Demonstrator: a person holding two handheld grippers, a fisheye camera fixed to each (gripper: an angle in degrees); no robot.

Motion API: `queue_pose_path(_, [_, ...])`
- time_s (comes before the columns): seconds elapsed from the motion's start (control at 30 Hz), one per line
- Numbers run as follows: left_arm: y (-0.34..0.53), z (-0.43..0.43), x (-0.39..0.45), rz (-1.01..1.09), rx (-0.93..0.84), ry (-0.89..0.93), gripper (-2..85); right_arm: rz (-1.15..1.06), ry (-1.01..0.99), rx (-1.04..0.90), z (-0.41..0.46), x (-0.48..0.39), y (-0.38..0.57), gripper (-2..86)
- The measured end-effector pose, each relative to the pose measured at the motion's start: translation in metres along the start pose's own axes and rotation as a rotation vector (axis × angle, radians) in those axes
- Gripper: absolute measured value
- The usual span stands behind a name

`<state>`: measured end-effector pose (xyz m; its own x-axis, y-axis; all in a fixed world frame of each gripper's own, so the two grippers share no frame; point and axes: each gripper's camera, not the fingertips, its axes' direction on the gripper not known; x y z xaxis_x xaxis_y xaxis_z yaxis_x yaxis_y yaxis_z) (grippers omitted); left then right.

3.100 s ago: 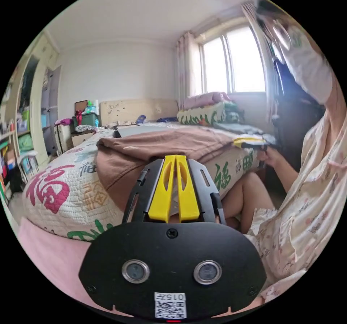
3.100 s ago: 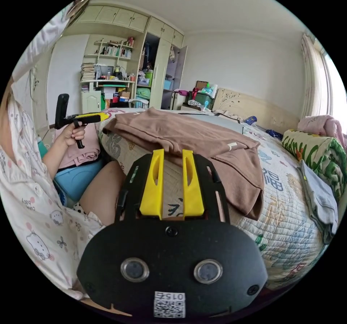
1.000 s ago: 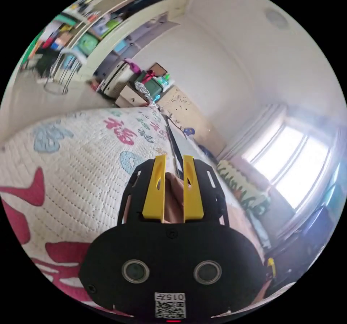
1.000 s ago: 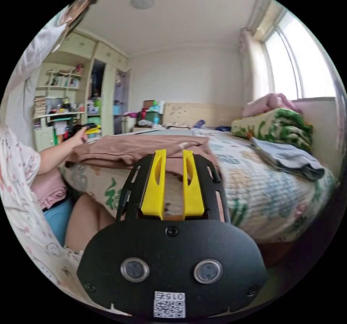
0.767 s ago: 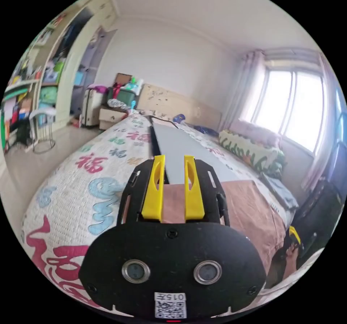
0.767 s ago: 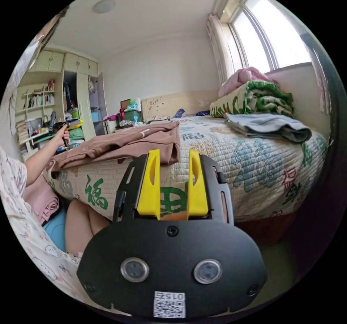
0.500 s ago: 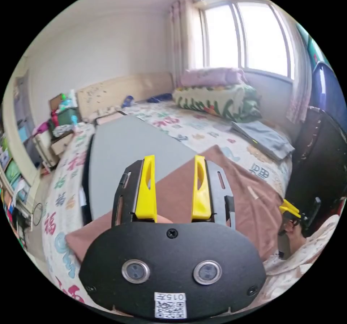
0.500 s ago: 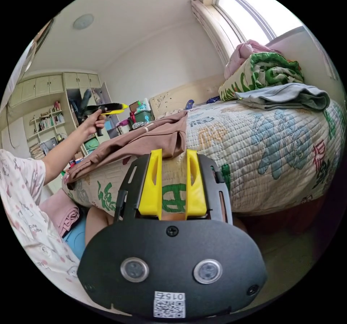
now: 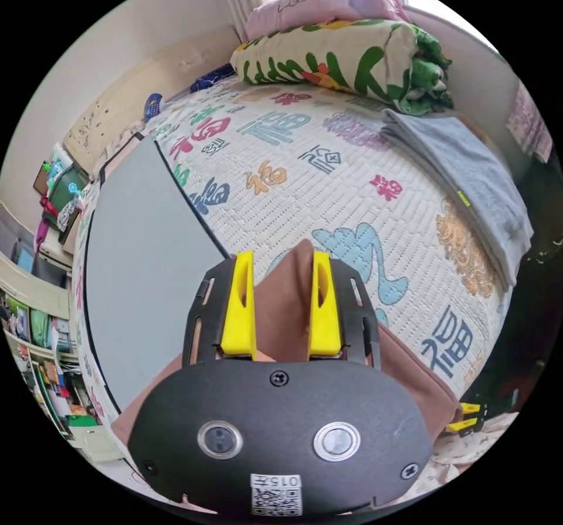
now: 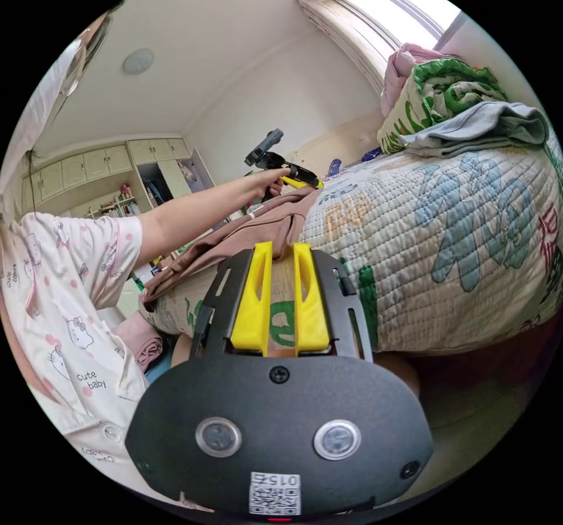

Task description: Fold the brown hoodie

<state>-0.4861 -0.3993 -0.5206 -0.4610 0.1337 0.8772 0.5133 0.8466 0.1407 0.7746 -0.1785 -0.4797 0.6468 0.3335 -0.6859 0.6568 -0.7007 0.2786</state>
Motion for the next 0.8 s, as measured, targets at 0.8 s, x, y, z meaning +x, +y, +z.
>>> queue_pose_path(0.8, [0.116,-0.164,-0.075,-0.086,0.718,0.516,1.5,-0.321,0.004,0.437,-0.237,-0.006,-0.031,-0.2])
